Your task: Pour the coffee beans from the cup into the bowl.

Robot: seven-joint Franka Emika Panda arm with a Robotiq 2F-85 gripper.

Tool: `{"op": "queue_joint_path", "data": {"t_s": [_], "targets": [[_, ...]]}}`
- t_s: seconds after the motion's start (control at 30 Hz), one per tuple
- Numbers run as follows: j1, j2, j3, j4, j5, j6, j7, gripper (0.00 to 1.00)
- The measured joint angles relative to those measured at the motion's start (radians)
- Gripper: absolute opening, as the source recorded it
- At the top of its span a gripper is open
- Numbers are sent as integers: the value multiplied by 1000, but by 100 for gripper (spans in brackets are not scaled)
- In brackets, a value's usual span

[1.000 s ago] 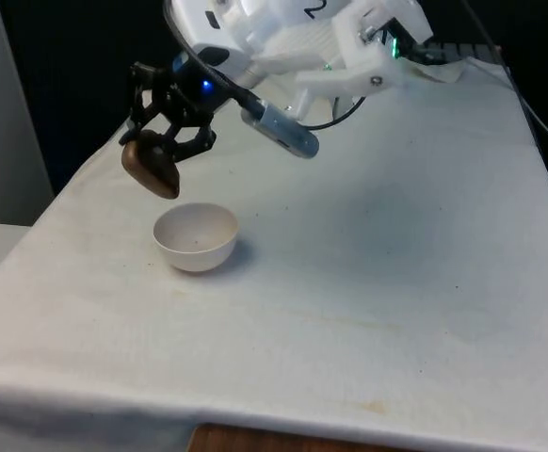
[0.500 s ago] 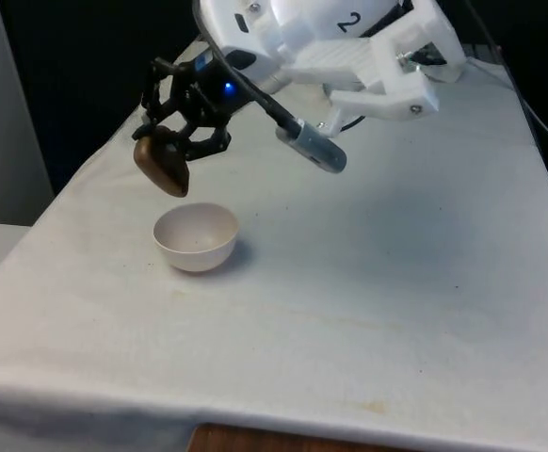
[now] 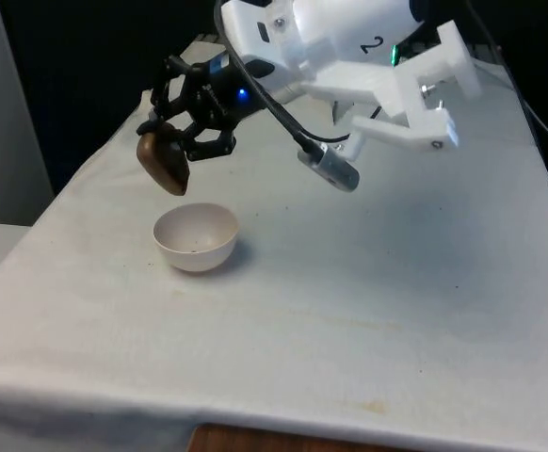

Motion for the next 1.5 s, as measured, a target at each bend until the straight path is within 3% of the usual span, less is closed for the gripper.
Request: {"op": "queue_joint_path", "data": {"t_s": [0.87,1.5], "targets": [[4,35,79,24,-164,-184,102,2],[12,50,139,37,-235,-315,148,2]]}}
